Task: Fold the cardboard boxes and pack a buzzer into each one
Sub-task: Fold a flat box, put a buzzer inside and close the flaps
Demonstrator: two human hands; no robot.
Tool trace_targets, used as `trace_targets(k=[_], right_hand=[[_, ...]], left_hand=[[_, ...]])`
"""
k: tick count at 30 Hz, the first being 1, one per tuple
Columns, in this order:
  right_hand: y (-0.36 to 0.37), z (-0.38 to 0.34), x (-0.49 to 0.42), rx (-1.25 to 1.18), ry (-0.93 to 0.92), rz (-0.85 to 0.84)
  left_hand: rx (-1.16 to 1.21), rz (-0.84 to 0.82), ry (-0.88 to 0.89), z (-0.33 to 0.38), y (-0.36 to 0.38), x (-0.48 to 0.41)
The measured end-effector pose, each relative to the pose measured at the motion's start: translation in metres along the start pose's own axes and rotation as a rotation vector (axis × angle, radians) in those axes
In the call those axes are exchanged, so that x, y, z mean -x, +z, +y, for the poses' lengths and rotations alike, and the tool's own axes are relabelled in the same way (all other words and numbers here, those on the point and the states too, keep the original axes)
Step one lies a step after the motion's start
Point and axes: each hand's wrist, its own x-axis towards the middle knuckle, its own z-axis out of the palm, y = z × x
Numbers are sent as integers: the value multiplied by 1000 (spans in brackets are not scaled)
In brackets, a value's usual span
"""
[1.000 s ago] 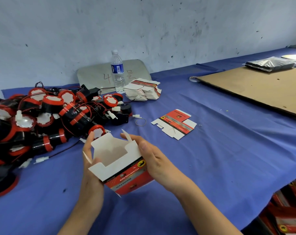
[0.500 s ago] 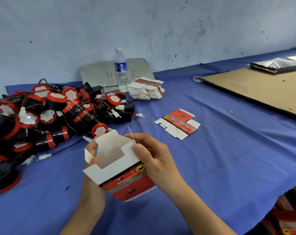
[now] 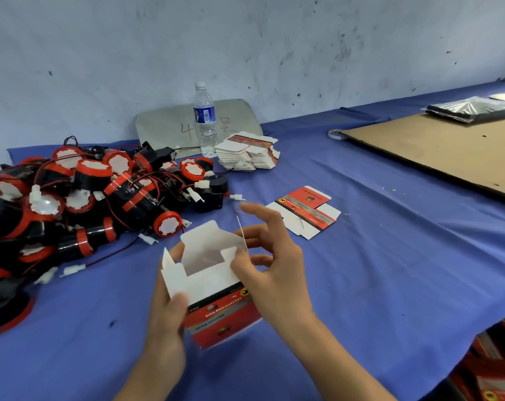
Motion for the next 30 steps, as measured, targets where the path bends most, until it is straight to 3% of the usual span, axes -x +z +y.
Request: trace_targets(k=[8, 24, 30], right_hand=[[7, -6, 4, 201, -353, 39], [6, -5, 4, 115, -491, -43], [3, 1, 2, 159, -444, -91]], left_hand=[[118, 110, 57, -2, -4, -4], [56, 173, 145, 5, 1, -8], [-66, 58, 226, 3, -4, -10]])
